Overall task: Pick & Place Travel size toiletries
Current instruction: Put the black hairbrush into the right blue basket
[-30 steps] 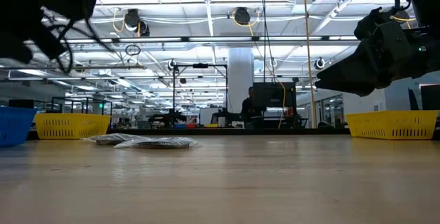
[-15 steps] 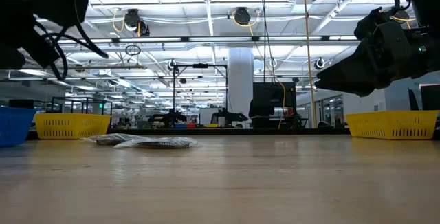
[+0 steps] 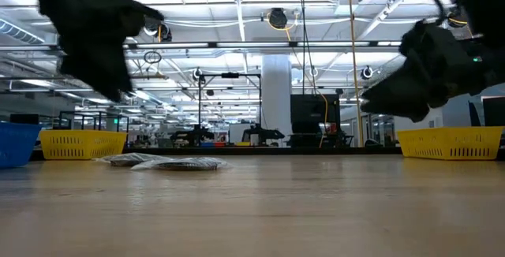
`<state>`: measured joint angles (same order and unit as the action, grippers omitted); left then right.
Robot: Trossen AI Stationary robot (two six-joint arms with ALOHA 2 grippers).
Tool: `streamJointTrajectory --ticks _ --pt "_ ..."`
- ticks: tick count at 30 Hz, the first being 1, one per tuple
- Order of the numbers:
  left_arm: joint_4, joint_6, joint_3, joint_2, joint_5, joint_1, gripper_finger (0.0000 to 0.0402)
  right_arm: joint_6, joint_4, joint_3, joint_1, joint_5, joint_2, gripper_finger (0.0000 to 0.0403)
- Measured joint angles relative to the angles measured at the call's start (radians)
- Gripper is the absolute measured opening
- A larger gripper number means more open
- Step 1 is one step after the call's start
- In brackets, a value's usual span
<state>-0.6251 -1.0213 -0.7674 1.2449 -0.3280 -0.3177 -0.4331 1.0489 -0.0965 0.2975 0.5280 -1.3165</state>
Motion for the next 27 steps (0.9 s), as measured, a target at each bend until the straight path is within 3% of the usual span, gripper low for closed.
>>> streamJointTrajectory --ticks 4,9,14,18,21,27 --pt "0.299 0.218 0.063 0.082 -0.03 0.063 0.0193 0.037 -0.186 -0.132 -0.046 -0.091 -0.008 0.0212" --pt "0.411 0.487 0.064 0.22 0.011 0.104 0.0187 0.152 -0.285 -0.267 -0.092 -0.226 -0.081 0.0212" --pt "0.403 0.458 0.059 0.326 0.062 0.162 0.0184 0.279 -0.298 -0.371 -0.126 -0.334 -0.204 0.0225" --pt "0.461 0.447 0.056 0.39 0.121 0.184 0.0159 0.362 -0.344 -0.471 -0.152 -0.427 -0.304 0.0257" --pt "0.583 0.5 0.056 0.44 0.123 0.185 0.0133 0.481 -0.418 -0.537 -0.163 -0.425 -0.37 0.0278" --pt "0.921 0.598 0.057 0.543 0.149 0.188 0.0093 0.874 -0.458 -0.565 -0.149 -0.391 -0.457 0.0289"
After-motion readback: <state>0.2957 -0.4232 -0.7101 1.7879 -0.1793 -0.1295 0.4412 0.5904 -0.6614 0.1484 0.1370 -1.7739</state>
